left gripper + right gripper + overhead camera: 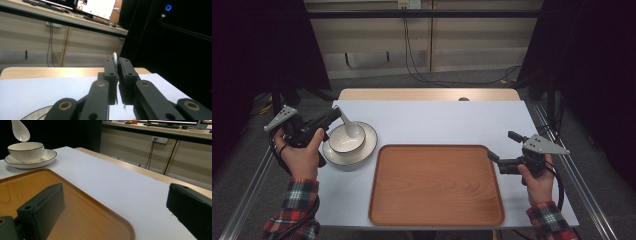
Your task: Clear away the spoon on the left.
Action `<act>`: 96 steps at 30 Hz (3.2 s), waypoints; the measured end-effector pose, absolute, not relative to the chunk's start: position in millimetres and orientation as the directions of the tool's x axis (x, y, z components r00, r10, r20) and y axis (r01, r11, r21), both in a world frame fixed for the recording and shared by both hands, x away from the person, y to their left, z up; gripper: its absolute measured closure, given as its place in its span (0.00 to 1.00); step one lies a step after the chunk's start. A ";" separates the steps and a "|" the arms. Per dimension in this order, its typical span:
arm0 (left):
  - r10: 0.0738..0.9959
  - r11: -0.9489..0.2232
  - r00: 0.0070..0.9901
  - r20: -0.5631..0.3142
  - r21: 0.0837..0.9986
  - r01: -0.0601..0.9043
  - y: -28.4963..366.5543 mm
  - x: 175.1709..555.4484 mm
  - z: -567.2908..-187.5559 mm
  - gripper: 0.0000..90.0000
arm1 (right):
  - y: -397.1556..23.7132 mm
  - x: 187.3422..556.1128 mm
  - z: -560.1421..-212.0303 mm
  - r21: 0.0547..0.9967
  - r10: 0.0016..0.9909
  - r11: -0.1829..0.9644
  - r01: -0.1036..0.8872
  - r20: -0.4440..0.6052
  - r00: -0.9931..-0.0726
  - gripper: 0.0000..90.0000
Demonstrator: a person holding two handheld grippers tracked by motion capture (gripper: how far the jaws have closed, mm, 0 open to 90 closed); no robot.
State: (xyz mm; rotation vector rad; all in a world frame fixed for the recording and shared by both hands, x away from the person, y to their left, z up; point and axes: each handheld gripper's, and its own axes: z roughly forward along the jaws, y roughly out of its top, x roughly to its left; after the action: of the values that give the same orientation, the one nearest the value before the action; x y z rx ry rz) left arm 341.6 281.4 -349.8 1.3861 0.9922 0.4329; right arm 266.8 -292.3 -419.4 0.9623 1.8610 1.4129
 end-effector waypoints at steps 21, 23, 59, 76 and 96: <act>0.654 0.110 0.696 -0.295 0.948 0.298 233.3 334.3 -328.0 0.95 | -291.2 266.2 -418.7 0.970 0.832 0.158 0.184 -0.031 -0.553 0.01; 0.637 0.123 0.705 -0.312 0.944 0.306 228.9 332.7 -328.7 0.95 | -291.1 266.4 -418.9 0.970 0.832 0.160 0.183 -0.033 -0.553 0.01; 0.552 0.078 0.741 -0.382 0.909 0.410 189.5 323.3 -370.7 0.95 | -291.4 265.2 -418.0 0.974 0.826 0.146 0.171 -0.024 -0.563 0.01; 0.523 0.065 0.748 -0.408 0.895 0.442 182.0 312.5 -389.5 0.95 | -290.6 263.7 -417.9 0.972 0.824 0.159 0.173 -0.035 -0.565 0.01; 0.454 -0.006 0.785 -0.421 0.880 0.476 169.0 310.2 -404.1 0.95 | -289.6 263.8 -418.5 0.971 0.821 0.164 0.174 -0.037 -0.569 0.01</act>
State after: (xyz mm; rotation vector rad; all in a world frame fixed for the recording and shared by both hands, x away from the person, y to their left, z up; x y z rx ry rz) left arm 310.2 169.0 -404.1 1.6277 0.7524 -0.0198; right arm 263.8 -289.6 -418.5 0.9414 1.8637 1.4350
